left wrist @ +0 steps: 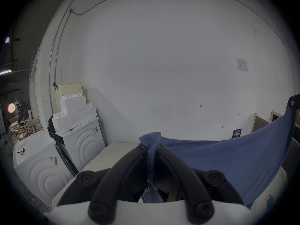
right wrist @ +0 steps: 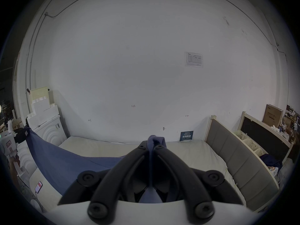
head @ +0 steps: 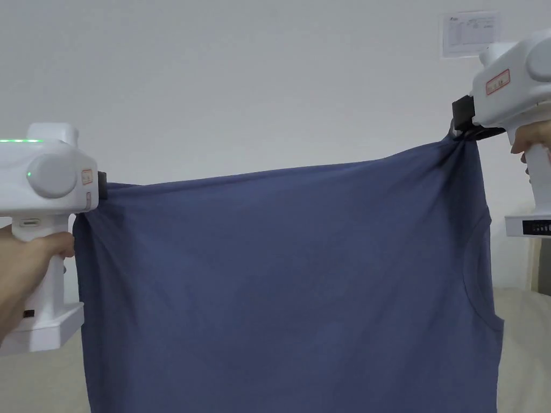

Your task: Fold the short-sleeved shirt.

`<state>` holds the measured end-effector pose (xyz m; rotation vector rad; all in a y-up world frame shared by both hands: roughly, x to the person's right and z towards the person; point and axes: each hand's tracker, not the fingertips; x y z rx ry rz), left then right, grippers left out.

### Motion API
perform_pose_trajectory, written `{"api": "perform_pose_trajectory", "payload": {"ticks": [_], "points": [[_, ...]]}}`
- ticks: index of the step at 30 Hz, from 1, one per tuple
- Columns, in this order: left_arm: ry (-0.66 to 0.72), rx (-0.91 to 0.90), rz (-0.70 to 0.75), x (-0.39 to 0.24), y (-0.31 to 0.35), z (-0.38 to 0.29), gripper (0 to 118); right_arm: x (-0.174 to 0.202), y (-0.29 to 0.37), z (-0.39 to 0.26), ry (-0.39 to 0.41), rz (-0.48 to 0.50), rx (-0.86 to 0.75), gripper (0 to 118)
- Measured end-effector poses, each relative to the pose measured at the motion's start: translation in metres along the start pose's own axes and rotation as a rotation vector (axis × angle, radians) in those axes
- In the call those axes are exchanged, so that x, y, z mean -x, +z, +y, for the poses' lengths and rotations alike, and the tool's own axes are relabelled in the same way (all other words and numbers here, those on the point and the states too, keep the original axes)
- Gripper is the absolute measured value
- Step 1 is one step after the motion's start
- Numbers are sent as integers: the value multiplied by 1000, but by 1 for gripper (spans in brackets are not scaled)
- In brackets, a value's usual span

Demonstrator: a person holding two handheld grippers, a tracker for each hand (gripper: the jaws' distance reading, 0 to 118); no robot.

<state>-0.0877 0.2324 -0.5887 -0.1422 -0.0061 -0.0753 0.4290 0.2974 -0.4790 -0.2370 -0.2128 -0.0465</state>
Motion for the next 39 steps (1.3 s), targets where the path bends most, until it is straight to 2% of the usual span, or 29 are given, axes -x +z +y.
{"api": "perform_pose_trajectory", "payload": {"ticks": [8, 14, 16, 18, 20, 23, 30, 36, 39], "points": [[28, 8, -5, -10, -73, 18, 5, 5, -57, 25, -9, -19, -2, 6], [3, 30, 11, -21, -119, 26, 5, 10, -107, 31, 14, -36, 21, 6], [44, 9, 2, -21, -129, 27, 5, 9, -120, 31, -7, -31, 19, 6], [101, -18, -6, -22, -128, 26, 5, 10, -129, 31, 4, -42, 10, 6], [-7, -1, 21, -29, -137, 25, 5, 11, -138, 30, 29, -55, 17, 6], [17, 1, 11, -32, -141, 15, 5, 11, -146, 20, -5, -42, 9, 6], [-25, 87, -4, -37, -152, -39, 5, 20, -154, -34, 45, -30, 88, 6], [-31, 198, -28, -33, -152, -118, 5, 21, -164, -99, 18, -10, 193, 6], [-38, 262, -43, -33, -152, -163, 5, 29, -166, -140, 52, -12, 238, 6]]}}
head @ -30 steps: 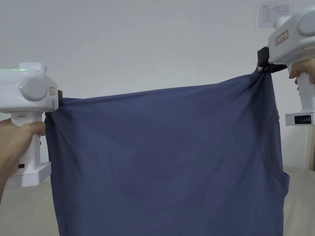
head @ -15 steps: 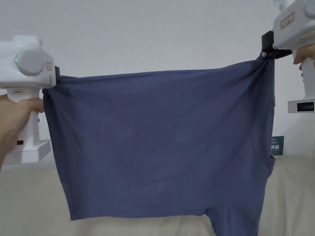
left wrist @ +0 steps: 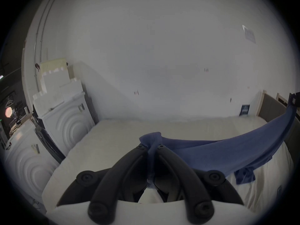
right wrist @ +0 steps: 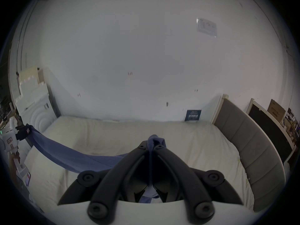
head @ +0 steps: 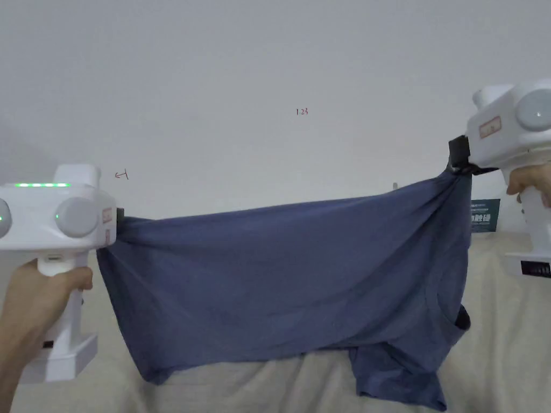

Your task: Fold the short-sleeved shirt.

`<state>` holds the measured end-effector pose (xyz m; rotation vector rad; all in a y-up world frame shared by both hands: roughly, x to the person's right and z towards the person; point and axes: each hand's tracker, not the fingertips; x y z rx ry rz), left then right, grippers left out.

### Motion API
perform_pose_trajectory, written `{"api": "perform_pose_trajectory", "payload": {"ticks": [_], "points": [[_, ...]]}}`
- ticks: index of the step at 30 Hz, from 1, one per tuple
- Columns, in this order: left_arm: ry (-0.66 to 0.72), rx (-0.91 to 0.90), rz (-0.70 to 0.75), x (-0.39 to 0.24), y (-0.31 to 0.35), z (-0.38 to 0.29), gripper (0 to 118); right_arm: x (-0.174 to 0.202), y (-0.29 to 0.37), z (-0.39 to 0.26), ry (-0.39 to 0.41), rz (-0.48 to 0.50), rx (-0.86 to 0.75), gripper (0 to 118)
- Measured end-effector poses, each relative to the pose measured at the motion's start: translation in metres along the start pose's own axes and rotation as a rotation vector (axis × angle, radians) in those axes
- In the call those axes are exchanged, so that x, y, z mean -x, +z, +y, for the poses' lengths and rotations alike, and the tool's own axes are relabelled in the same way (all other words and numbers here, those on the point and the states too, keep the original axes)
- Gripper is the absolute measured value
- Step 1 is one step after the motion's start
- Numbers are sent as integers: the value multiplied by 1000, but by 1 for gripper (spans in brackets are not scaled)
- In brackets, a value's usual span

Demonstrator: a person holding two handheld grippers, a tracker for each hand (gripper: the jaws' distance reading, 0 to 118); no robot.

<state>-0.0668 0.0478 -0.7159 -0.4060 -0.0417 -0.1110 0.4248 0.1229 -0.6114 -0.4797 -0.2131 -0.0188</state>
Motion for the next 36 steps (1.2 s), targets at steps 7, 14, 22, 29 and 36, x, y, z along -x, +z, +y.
{"api": "perform_pose_trajectory", "payload": {"ticks": [7, 14, 22, 29, 36], "points": [[-4, 187, -18, -6, -25, -104, 5, -10, -41, -87, -37, 77, 158, 6], [-22, 347, -45, -10, -43, -185, 5, -28, -71, -200, -68, 57, 351, 6], [47, 363, -64, 5, 12, -231, 5, -42, -14, -252, -146, 78, 366, 6], [22, 317, -85, 15, 103, -258, 5, -44, 79, -287, -177, 116, 293, 6], [49, 305, -75, 43, 181, -287, 5, -46, 155, -339, -197, 141, 300, 6]]}}
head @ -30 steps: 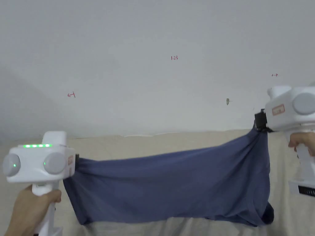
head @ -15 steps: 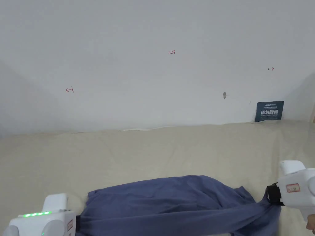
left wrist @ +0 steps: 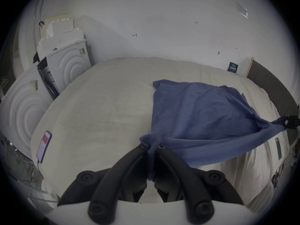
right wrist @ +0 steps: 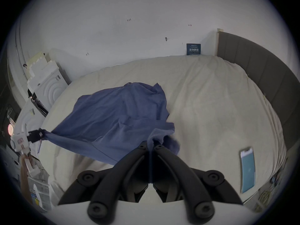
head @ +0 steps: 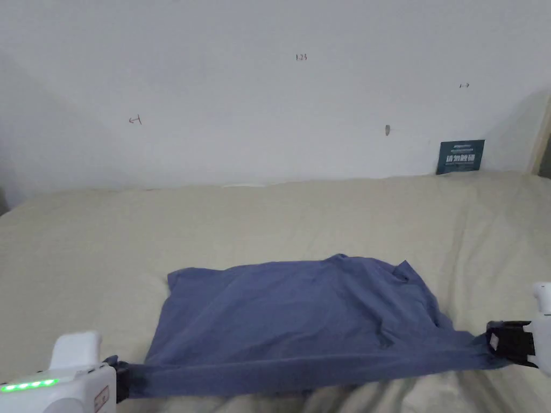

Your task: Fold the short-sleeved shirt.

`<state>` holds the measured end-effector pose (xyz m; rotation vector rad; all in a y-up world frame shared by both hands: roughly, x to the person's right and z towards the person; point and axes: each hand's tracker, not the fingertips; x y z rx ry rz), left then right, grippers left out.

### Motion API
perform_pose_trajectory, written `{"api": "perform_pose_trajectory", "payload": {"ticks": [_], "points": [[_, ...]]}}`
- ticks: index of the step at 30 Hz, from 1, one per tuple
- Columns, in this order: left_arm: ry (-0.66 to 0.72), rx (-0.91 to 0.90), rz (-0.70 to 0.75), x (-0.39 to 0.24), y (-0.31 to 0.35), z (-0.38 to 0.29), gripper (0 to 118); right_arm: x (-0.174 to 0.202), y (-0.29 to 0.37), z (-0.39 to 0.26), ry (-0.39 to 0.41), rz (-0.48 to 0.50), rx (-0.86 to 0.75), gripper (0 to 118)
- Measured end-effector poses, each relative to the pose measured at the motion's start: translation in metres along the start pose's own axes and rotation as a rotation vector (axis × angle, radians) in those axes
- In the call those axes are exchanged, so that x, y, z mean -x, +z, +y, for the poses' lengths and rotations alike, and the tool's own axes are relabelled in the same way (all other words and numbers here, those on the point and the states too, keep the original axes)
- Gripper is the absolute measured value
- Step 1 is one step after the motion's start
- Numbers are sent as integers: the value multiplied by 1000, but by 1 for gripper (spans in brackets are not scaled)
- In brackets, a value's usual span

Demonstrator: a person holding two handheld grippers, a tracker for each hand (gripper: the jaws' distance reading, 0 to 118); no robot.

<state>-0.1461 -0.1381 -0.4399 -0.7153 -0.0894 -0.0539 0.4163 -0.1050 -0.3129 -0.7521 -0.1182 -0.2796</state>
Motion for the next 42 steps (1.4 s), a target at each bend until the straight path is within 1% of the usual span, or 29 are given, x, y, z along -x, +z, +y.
{"api": "perform_pose_trajectory", "payload": {"ticks": [1, 2, 4, 6, 7, 8, 9, 11, 14, 15, 20, 21, 22, 23, 24, 26, 27, 29, 30, 32, 33, 34, 35, 37, 38, 39, 40, 41, 42], "points": [[5, 8, -7, 5, 8, -8, 5, -1, 10, -10, -34, 33, -11, 6], [14, 8, -13, 8, 16, -17, 5, -3, 13, -18, -28, 38, -15, 6], [11, 25, -11, 11, 29, -36, 5, 1, 25, -37, 4, 9, -16, 6], [8, 28, -7, 11, 41, -57, 5, -2, 36, -57, -2, 12, -13, 6], [-21, 43, -7, 11, 47, -66, 5, -1, 41, -67, -21, 22, -11, 6], [-58, 48, 17, 10, 52, -75, 5, -1, 46, -77, -20, 31, -3, 6], [-60, 58, 22, 10, 57, -81, 5, -1, 47, -80, -15, 29, 1, 6], [-32, 48, 22, 15, 69, -96, 5, 0, 56, -103, 32, 14, 21, 6], [64, 36, -28, 27, 78, -112, 5, -4, 63, -125, 4, 6, 57, 6], [77, 45, -26, 30, 77, -115, 5, -8, 62, -128, -7, 31, 50, 6], [87, 49, -22, 27, 71, -134, 6, -15, 55, -152, -13, 16, 78, 6], [87, 54, -24, 26, 69, -137, 9, -16, 53, -155, -16, 21, 79, 6], [78, 68, -28, 24, 66, -139, 17, -12, 58, -144, -13, 25, 71, 8], [68, 87, -18, 23, 64, -141, 30, -13, 58, -144, -13, 7, 65, 16], [64, 92, -11, 22, 63, -143, 52, -13, 58, -144, -12, -1, 62, 43], [65, 96, -15, 23, 61, -148, 92, -15, 49, -160, -5, -14, 53, 105], [80, 110, -11, 24, 59, -150, 107, -15, 49, -160, -5, -18, 51, 118], [90, 117, -34, 25, 63, -153, 106, -11, 52, -162, -11, -16, 0, 118], [94, 113, -39, 25, 66, -153, 106, -7, 54, -160, -17, -8, 0, 118], [88, 118, -40, 24, 72, -150, 106, 8, 60, -150, -17, -10, -20, 118], [78, 116, -43, 22, 76, -148, 106, 14, 62, -146, -1, -11, -29, 118], [58, 99, -48, 20, 83, -145, 106, 5, 67, -153, 24, -10, -44, 118], [45, 55, -51, 18, 93, -144, 106, 10, 73, -153, 62, 5, -56, 118], [37, 45, -72, 17, 108, -138, 102, 26, 79, -148, 97, 27, -50, 118], [42, 33, -80, 17, 113, -136, 102, 26, 82, -152, 119, 53, -45, 118], [43, 30, -84, 17, 117, -135, 86, 31, 85, -150, 123, 62, -47, 118], [34, 32, -78, 15, 119, -136, 63, 37, 87, -149, 126, 73, -39, 118], [8, 34, -61, 12, 118, -138, 38, 27, 81, -162, 151, 102, -14, 115], [-21, 40, -42, 10, 116, -141, 16, 30, 81, -164, 165, 117, -5, 93]]}}
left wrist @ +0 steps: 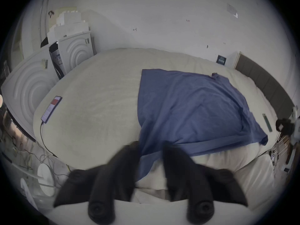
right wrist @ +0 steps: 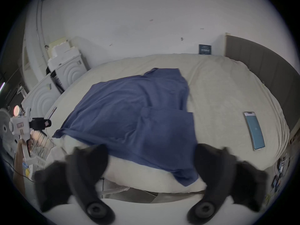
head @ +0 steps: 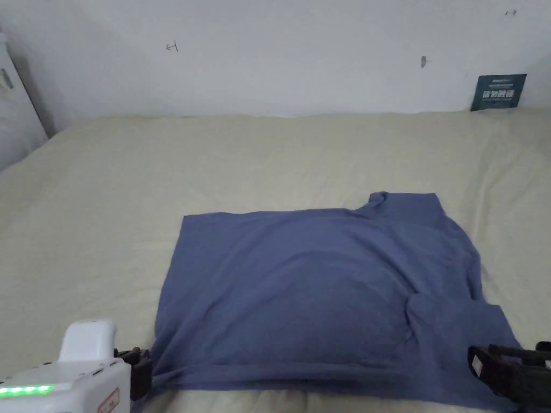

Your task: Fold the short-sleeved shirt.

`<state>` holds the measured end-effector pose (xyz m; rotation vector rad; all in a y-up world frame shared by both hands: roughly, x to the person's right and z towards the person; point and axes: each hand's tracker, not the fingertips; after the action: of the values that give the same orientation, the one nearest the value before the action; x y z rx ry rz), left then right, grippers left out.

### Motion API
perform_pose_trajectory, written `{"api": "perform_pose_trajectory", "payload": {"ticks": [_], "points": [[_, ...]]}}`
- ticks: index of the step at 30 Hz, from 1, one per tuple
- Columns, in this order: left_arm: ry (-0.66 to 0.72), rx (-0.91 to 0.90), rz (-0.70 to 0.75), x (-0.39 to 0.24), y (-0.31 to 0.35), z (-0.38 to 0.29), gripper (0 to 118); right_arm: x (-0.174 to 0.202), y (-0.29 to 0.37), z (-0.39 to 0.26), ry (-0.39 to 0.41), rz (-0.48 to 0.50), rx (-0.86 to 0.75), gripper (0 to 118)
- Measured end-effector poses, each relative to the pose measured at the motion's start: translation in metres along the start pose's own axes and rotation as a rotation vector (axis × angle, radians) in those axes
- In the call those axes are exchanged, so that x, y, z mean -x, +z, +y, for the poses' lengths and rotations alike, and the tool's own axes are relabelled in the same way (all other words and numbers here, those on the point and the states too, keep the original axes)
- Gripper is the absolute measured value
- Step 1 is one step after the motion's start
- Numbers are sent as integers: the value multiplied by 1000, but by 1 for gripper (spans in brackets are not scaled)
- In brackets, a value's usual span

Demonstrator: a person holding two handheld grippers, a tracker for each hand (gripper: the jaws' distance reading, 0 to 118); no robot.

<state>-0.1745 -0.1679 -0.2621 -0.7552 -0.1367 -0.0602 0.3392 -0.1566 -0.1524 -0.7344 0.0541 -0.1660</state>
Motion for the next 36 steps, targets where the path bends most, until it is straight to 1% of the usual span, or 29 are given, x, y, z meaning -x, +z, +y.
{"api": "perform_pose_trajectory", "payload": {"ticks": [1, 2, 3, 4, 5, 6, 7, 9, 10, 11, 13, 14, 16, 17, 18, 19, 22, 26, 27, 28, 29, 30, 32, 36], "points": [[1, 12, 17, -1, -1, -4, 9, 2, -3, -2, 30, -14, -12, 56], [7, 19, 5, -1, -2, -8, 7, 3, -6, -4, 54, -40, -16, 20], [23, 43, -15, 1, -3, -11, 1, 23, -18, -5, 62, -62, -14, 12], [59, 81, -41, 2, -5, -14, 0, 28, -23, -4, 49, -24, 24, 12], [64, 87, -49, 4, -6, -20, 0, 33, -31, -4, 34, 22, 59, 7], [58, 76, -33, 4, -5, -24, 0, 37, -37, -6, 30, 43, 58, 4], [52, 94, -25, 5, -5, -27, 0, 38, -40, -9, 36, 23, 40, 4], [44, 119, 2, 9, -8, -33, 0, 39, -41, -12, 42, 32, 69, 4], [50, 130, 6, 13, -9, -36, 0, 42, -44, -15, 38, 32, 65, 4], [59, 129, 11, 17, -9, -38, 0, 55, -40, -10, 26, 41, 62, 4], [60, 136, 32, 23, -11, -40, 0, 61, -42, -9, 11, 50, 68, 4], [40, 132, 39, 25, -12, -41, 7, 64, -44, -8, 7, 47, 71, 4], [10, 126, 55, 23, -15, -40, 78, 57, -47, -5, 2, 46, 79, 4], [-2, 148, 50, 25, -21, -40, 101, 59, -48, -5, -2, 46, 80, 4], [-7, 173, 37, 24, -27, -39, 106, 60, -49, -4, -7, 47, 85, 4], [-11, 174, 26, 22, -32, -39, 101, 58, -48, -1, -13, 51, 88, 4], [-25, 194, 17, 11, -41, -36, 101, 62, -47, 2, -21, 49, 97, 4], [-58, 205, 15, 5, -54, -33, 99, 55, -47, 3, -21, 38, 110, 4], [-38, 214, 2, 5, -55, -30, 82, 52, -48, 3, -21, 32, 113, 4], [3, 201, -11, 5, -57, -27, 55, 49, -48, 3, -23, 25, 117, 4], [32, 198, -2, 10, -61, -29, 12, 47, -47, 3, -30, 21, 118, 4], [38, 183, -16, 10, -64, -29, 1, 44, -46, 4, -38, 20, 118, 4], [8, 231, -17, 6, -64, -27, 1, 27, -48, 2, -54, 17, 114, 4], [15, 217, -32, 8, -61, -26, 1, 19, -40, 1, -64, -8, 103, 4]]}}
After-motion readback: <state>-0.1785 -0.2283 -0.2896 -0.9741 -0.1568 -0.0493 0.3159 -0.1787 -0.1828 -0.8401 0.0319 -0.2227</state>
